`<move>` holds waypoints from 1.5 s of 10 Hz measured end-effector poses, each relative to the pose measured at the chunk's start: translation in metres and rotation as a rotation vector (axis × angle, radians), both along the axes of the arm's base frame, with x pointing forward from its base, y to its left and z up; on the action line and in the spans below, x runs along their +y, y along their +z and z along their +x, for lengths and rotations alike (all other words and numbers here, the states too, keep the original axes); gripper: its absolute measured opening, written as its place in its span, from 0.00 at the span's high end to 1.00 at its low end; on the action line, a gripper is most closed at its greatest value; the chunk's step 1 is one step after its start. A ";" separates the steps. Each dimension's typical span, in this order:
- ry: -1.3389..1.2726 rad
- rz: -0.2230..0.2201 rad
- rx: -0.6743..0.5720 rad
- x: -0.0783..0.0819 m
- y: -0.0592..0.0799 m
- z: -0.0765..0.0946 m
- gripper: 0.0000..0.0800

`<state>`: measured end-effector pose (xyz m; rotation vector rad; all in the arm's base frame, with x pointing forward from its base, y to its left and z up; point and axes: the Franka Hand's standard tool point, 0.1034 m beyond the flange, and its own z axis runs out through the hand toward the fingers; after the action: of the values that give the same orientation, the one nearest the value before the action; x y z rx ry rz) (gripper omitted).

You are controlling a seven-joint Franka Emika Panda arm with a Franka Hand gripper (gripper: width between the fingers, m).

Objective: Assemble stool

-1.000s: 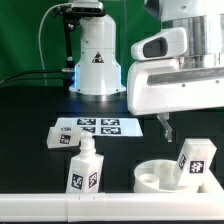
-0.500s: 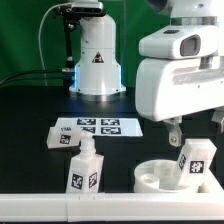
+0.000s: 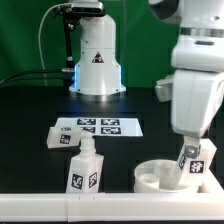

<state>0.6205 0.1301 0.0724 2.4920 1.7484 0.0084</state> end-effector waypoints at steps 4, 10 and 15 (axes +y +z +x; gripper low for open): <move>0.240 -0.040 0.038 -0.012 -0.004 0.007 0.19; 0.001 -0.026 0.017 -0.017 -0.004 0.009 0.58; -0.366 0.002 0.044 -0.043 0.003 0.026 0.58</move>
Offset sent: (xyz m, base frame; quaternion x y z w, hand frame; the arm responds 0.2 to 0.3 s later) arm 0.0000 0.0000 0.0000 0.0000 0.0000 -0.1938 0.9810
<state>0.6470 0.0871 0.0751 2.7919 1.2786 -0.0723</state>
